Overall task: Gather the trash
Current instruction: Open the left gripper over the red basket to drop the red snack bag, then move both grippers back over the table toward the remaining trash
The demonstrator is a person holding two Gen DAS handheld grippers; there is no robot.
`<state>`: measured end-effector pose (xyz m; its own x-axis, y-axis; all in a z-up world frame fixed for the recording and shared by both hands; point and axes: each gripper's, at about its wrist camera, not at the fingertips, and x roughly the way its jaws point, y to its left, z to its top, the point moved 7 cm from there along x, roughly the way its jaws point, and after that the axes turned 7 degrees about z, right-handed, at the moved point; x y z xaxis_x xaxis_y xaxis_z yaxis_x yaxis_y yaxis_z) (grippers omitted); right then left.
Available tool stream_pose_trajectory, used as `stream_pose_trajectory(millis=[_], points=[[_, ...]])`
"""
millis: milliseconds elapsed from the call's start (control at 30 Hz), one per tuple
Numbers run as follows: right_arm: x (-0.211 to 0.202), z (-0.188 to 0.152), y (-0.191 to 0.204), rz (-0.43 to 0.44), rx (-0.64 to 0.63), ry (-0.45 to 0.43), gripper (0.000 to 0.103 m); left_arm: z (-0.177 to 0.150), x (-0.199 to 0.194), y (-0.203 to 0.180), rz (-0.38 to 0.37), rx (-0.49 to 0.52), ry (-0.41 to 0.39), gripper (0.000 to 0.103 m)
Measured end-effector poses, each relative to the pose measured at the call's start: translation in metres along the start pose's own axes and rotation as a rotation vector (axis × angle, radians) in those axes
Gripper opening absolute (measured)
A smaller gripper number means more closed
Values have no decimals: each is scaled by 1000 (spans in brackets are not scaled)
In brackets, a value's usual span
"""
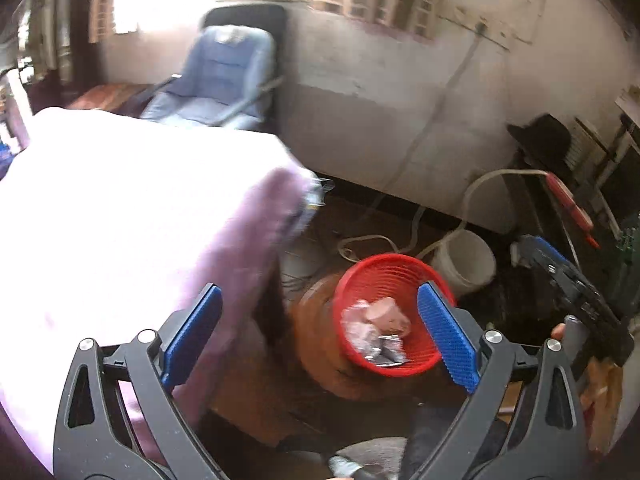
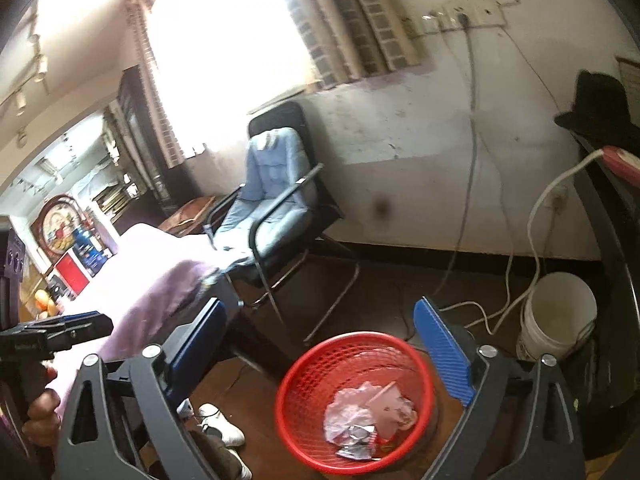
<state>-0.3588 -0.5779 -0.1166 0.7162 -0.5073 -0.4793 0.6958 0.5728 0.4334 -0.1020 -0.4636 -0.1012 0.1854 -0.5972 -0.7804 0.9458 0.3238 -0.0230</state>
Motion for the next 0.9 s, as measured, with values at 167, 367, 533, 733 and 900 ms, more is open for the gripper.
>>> stream_pose_trajectory(millis=[167,367,533,733,900], points=[[-3,4,43,54,-52,8,97,-8,-34,54,87,-77,-50,96],[1,-1,111,159,-122,65,97,-31,-81,131,254,-152,-112,96],[8,-10,165,237,-177,111,97,-64,-124,206,396,-224,-131,96],[21,-28,229,310,-257,180,97,-124,-166,300,519,-348,-101,96],[36,-44,280,359,-318,226,97,-170,-179,359,566,-451,-39,96]])
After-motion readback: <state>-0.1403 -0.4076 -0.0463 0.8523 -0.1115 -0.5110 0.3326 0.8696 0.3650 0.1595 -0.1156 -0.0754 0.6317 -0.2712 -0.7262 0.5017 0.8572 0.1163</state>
